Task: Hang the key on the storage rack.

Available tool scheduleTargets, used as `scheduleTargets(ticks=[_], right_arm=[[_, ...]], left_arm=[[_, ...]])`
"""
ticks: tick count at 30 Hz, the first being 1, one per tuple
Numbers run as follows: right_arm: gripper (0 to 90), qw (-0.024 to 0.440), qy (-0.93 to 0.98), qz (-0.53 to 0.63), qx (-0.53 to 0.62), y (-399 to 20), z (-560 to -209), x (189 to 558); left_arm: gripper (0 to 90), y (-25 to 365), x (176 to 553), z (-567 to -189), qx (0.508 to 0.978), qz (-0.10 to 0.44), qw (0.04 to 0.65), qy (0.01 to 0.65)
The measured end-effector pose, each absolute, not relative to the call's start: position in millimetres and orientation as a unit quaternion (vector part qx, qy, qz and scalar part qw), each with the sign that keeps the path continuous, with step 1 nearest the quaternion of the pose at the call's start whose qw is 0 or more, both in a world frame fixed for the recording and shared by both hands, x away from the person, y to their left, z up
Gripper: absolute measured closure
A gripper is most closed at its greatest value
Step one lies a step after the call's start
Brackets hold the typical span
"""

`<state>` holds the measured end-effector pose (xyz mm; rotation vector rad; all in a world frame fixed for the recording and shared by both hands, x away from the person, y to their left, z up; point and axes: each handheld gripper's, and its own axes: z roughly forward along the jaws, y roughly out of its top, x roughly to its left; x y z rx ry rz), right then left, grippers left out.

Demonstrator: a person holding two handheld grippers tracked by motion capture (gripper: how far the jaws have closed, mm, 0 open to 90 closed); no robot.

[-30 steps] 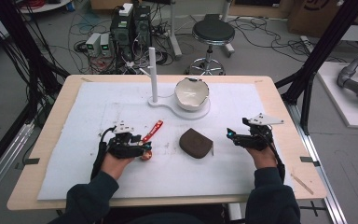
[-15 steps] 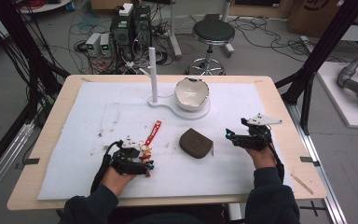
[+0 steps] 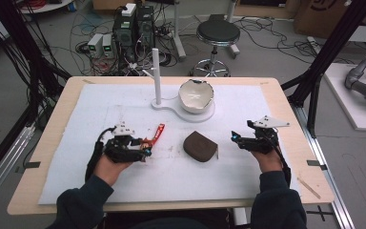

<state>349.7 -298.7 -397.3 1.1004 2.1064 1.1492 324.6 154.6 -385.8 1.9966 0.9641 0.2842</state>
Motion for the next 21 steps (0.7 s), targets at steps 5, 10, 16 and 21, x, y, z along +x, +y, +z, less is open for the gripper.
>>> scheduleTargets(ticks=[5, 10, 16, 21], right_arm=[[21.7, 0.249, 0.771, 0.425, 0.404, -300, -396, 350], [21.7, 0.249, 0.769, 0.427, 0.404, -300, -396, 350], [21.7, 0.253, 0.766, 0.433, 0.402, -301, -394, 350], [21.7, 0.254, 0.766, 0.433, 0.402, -300, -393, 350]], left_arm=[[46.1, 165, 348, -356, 0.785, 0.103, 0.485, 0.372], [46.2, 167, 366, -330, 0.771, 0.117, 0.518, 0.351], [46.3, 167, 388, -306, 0.757, 0.141, 0.547, 0.33], [46.3, 164, 406, -289, 0.749, 0.149, 0.555, 0.33]])
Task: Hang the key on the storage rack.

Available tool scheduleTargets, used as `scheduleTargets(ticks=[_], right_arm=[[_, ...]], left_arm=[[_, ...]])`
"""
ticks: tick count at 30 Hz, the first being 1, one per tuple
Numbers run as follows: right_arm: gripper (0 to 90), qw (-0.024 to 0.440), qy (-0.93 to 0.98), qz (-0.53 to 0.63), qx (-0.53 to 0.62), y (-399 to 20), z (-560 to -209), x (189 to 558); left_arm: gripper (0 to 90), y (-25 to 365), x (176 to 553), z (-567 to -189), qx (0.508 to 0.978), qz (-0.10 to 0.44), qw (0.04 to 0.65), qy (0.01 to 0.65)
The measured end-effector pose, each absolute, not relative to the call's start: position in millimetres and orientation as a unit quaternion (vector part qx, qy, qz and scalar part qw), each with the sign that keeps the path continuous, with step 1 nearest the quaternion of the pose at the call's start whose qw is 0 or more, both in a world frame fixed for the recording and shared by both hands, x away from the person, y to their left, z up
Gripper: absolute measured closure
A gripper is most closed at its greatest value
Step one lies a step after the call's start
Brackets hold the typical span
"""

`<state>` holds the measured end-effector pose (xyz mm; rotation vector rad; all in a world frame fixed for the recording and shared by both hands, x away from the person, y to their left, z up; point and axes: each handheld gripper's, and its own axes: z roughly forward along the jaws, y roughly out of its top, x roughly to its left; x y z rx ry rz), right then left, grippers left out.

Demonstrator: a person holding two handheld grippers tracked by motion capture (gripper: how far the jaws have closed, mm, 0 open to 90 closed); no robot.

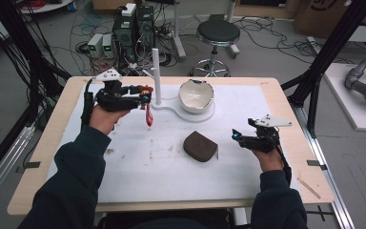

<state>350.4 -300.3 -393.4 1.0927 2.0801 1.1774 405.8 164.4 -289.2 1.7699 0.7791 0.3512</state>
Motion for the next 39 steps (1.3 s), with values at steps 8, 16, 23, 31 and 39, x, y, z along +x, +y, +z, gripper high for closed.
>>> scheduleTargets(ticks=[8, 16, 23, 31, 39], right_arm=[[21.7, 0.254, 0.764, 0.437, 0.402, -301, -393, 351], [21.7, 0.253, 0.764, 0.438, 0.401, -302, -393, 352], [21.7, 0.251, 0.764, 0.438, 0.402, -302, -393, 351], [21.8, 0.252, 0.765, 0.438, 0.399, -301, -394, 352], [21.7, 0.252, 0.766, 0.438, 0.398, -301, -394, 352]], left_arm=[[46.4, 157, 432, -267, 0.74, 0.156, 0.562, 0.334], [46.5, 152, 450, -255, 0.732, 0.164, 0.564, 0.345], [46.5, 154, 461, -251, 0.721, 0.172, 0.566, 0.362], [46.6, 160, 470, -260, 0.704, 0.169, 0.574, 0.384], [46.6, 166, 477, -276, 0.69, 0.161, 0.584, 0.396]])
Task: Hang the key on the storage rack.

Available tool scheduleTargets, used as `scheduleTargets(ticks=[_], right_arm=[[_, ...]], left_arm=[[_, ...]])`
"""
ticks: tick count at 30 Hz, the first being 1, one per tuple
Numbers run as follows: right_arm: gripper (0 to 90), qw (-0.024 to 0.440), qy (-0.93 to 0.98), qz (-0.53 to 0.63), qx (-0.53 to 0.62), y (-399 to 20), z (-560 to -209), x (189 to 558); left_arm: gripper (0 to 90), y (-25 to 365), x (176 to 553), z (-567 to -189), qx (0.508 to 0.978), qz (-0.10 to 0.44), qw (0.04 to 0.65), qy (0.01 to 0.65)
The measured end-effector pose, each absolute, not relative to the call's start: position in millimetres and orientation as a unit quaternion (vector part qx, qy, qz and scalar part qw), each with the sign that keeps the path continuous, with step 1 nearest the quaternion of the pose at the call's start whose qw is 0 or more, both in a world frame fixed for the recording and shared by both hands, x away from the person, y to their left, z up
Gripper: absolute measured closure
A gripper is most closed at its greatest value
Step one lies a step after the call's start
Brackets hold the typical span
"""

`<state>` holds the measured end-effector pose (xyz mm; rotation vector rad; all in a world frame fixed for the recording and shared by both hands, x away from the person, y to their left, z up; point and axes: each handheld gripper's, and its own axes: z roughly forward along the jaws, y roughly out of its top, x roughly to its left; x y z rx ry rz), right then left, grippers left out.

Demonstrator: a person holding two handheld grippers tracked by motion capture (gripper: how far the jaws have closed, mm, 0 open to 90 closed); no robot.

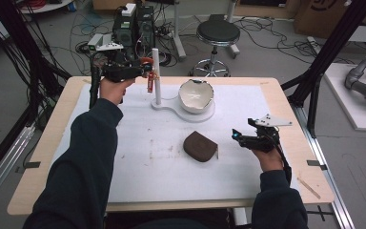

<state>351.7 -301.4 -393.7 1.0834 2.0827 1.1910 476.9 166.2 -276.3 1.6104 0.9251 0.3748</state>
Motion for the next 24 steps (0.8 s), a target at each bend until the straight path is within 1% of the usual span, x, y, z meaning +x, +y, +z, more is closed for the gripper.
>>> scheduleTargets(ticks=[5, 11, 13, 16, 21, 24], right_arm=[[21.7, 0.253, 0.765, 0.438, 0.399, -302, -394, 352], [21.7, 0.253, 0.767, 0.435, 0.398, -301, -395, 352], [21.7, 0.251, 0.767, 0.434, 0.4, -300, -395, 352], [21.7, 0.253, 0.766, 0.436, 0.399, -300, -394, 352], [21.7, 0.255, 0.768, 0.434, 0.397, -300, -395, 352], [21.7, 0.259, 0.773, 0.424, 0.395, -298, -395, 353]], left_arm=[[46.3, 175, 476, -291, 0.681, 0.154, 0.591, 0.405], [45.8, 187, 464, -320, 0.689, 0.152, 0.58, 0.407], [48.7, 190, 457, -330, 0.688, 0.152, 0.587, 0.399], [45.0, 193, 447, -344, 0.692, 0.147, 0.586, 0.394], [37.3, 192, 426, -355, 0.705, 0.162, 0.577, 0.379], [23.8, 189, 408, -358, 0.714, 0.197, 0.569, 0.358]])
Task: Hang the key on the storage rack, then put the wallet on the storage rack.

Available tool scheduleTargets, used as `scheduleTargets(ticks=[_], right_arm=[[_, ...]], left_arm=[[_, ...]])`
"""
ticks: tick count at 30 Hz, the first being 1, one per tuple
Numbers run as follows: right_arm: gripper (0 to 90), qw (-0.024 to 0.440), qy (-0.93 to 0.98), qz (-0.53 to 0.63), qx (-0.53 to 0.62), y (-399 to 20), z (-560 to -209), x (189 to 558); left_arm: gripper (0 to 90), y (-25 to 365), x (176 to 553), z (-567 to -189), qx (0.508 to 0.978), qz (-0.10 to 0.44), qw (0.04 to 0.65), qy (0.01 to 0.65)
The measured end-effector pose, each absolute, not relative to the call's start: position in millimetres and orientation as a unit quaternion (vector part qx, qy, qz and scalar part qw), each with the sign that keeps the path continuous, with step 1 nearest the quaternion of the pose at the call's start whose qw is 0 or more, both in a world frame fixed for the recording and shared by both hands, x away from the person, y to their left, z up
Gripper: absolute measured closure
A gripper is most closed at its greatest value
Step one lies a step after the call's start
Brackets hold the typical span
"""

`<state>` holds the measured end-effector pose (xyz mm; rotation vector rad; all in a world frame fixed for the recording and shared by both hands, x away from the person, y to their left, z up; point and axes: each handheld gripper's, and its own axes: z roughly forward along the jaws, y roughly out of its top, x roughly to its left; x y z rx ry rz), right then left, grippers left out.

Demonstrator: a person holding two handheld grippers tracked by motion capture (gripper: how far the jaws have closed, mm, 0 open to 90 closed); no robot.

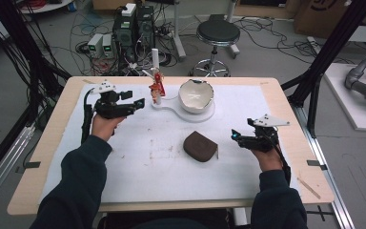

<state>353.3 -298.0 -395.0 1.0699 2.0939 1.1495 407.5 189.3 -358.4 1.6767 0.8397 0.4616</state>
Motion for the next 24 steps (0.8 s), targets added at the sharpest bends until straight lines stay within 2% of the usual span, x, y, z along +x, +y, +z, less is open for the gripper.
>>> scheduleTargets(ticks=[2, 9, 18, 24], right_arm=[[21.7, 0.258, 0.775, 0.42, 0.396, -297, -396, 355], [21.7, 0.247, 0.775, 0.419, 0.404, -296, -397, 359], [21.6, 0.241, 0.777, 0.422, 0.401, -293, -397, 356], [20.3, 0.22, 0.786, 0.417, 0.399, -289, -401, 358]], left_arm=[[18.2, 190, 394, -362, 0.718, 0.217, 0.565, 0.344], [18.1, 203, 364, -386, 0.708, 0.239, 0.56, 0.359], [18.5, 207, 354, -397, 0.708, 0.235, 0.556, 0.367], [18.5, 204, 354, -404, 0.71, 0.227, 0.552, 0.373]])
